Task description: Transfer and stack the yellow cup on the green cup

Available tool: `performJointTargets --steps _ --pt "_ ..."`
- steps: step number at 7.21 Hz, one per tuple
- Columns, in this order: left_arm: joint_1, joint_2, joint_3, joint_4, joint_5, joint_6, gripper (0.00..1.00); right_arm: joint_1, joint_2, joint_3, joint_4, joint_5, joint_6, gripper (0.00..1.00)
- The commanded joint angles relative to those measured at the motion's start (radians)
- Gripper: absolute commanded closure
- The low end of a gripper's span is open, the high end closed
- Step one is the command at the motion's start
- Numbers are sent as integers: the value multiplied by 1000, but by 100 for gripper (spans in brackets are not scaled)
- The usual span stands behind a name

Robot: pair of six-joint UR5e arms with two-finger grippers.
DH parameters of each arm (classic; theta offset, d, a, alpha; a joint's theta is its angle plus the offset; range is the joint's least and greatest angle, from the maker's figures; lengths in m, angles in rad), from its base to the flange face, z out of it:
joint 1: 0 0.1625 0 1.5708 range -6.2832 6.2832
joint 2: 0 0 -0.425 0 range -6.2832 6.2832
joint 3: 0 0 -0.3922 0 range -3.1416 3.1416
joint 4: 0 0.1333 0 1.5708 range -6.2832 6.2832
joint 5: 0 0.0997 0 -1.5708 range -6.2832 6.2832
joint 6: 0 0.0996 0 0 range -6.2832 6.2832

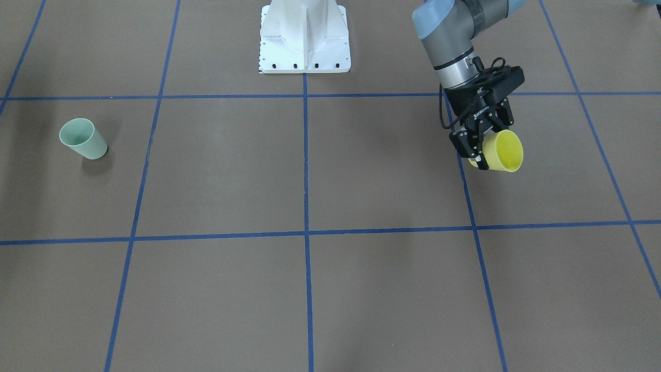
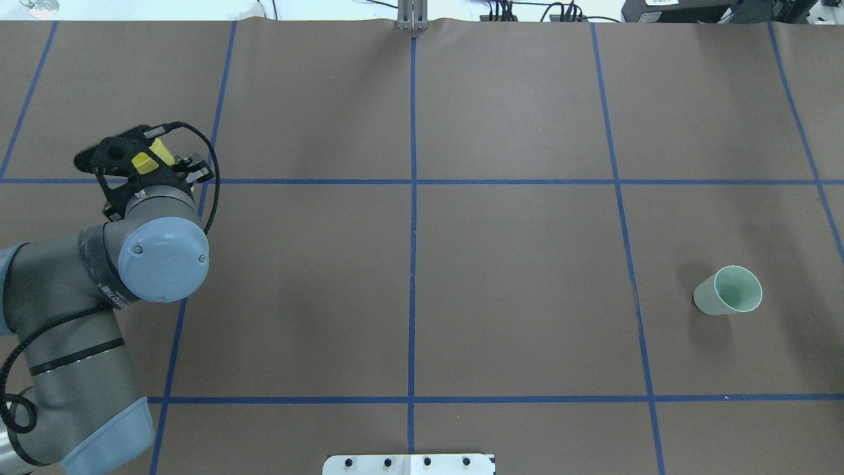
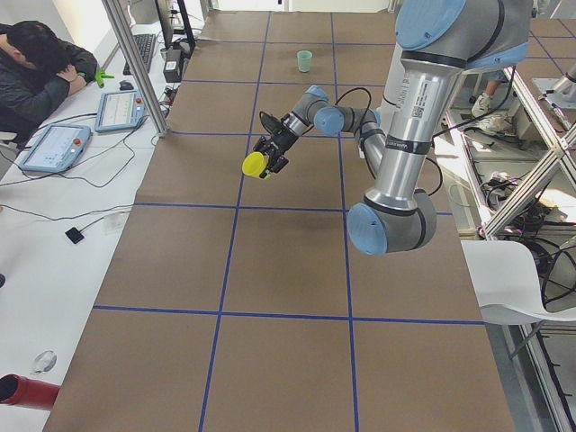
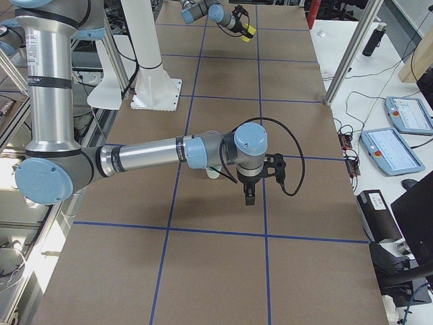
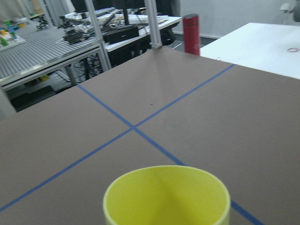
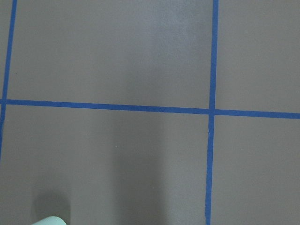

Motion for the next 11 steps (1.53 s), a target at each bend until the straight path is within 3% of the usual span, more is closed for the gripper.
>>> performJointTargets --steps 1,2,3,5,8,11 --pt "6 -17 178 -528 2 302 78 -39 50 -6 0 2 2 0" --pt "15 -16 235 -722 -14 390 85 -40 58 -2 3 3 3 0" --pt "23 -19 285 -838 -116 515 90 -43 67 1 1 3 8 1" --pt "20 -51 300 -972 -227 755 100 -44 76 -9 1 3 9 1" --pt "20 -80 294 -1057 -403 809 100 -70 85 0 18 37 15 4" --pt "19 -76 288 -1117 -474 872 100 -278 221 -2 228 40 442 2"
